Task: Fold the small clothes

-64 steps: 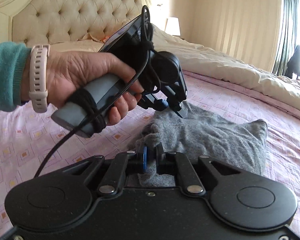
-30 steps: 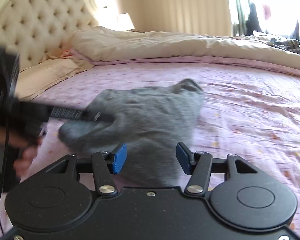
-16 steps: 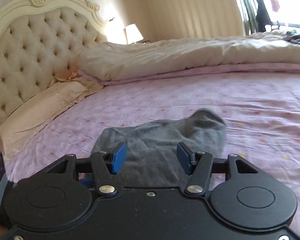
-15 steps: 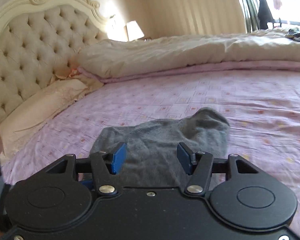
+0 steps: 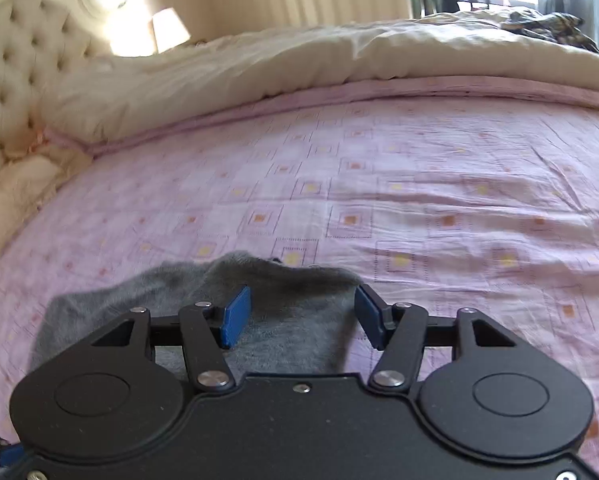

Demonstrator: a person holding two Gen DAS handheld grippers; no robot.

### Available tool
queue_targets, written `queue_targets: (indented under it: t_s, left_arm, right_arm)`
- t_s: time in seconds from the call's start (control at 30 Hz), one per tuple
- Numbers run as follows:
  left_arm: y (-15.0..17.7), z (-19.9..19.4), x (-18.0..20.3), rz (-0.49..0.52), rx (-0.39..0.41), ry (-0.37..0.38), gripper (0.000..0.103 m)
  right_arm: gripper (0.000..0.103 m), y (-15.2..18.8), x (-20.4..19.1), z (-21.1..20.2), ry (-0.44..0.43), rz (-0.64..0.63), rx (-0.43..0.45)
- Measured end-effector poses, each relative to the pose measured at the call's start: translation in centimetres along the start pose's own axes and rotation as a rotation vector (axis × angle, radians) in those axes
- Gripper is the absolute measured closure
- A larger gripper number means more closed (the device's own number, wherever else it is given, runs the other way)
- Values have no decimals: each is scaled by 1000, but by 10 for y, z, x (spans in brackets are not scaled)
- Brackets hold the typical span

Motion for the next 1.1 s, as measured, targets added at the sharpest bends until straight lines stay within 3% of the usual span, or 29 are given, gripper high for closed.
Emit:
queue_targets:
  t_s: [0.13,0.27,0.4,0.67,0.87,1.1]
  left_arm:
    - [-15,-10,-6,-91,-30,37,56]
    - [-37,-22,-22,-185,-12,33,30]
    - [-53,-21,-42,-217,-9,-3,29]
    - [-45,19,-82,-348,-148,9,29]
    - [-43,52,-98,-433,-212,32,29]
    - [-55,86,-89,-408,-232,86,28]
  right_arm:
    - [27,13,5,-43,-77,66,37]
    - [23,41,3,-81,-150,111,18]
    - [20,73,0,-107,-208,170,5]
    - [20,118,-12,-111,-285,229,-36]
    - [17,130,-17,-101,-330,260,-35]
    - [13,123,-29,-86,-398,281,-20]
Point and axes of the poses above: each gripper's, at about its wrist camera, not at the fingertips, and z roughly the way its jaws point, x to its right, y to its underside, the point moved 10 cm from there along z, roughly the way its jaws point, and after that the axes turned 1 degree about -z, right-handed, at the moved point
